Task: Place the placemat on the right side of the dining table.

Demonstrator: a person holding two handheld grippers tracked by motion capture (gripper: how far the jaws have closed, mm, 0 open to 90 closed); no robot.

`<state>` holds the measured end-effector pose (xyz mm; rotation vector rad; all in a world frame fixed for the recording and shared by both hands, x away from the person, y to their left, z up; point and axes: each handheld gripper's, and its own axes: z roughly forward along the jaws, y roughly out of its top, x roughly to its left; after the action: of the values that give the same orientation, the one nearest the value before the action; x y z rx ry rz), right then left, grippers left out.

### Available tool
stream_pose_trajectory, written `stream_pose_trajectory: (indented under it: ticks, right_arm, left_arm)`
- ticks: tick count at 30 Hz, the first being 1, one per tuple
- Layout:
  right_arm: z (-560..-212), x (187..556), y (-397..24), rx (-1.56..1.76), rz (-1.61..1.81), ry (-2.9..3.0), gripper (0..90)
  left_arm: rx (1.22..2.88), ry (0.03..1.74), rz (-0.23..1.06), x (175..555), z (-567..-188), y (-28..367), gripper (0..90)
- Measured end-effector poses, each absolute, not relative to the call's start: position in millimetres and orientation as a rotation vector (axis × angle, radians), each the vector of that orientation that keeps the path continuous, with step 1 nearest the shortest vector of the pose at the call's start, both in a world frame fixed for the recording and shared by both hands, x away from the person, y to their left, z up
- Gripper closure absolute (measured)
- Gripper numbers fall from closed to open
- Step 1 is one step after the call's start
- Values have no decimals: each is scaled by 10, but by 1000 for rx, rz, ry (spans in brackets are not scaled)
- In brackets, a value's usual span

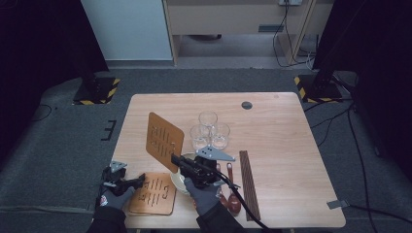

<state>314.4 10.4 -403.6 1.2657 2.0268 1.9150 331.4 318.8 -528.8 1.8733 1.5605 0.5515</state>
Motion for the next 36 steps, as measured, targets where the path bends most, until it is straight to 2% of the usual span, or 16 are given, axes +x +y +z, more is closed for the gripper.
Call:
stream_pose_trajectory:
  ticks: [8,25,36]
  right_arm:
    - [-3928,3203,-63,1273,1929,1961,873]
    - [-3758,3381,-539,1347,1922,1807,872]
    - [-3774,3464,-864,1406,1900,1724,872]
  left_arm:
    - [1851,1508,557,3311,-5350,3240,35]
    - [1852,1515,558,3323,-5353,3234,14]
    - [1851,1517,558,3324,-5353,3233,12]
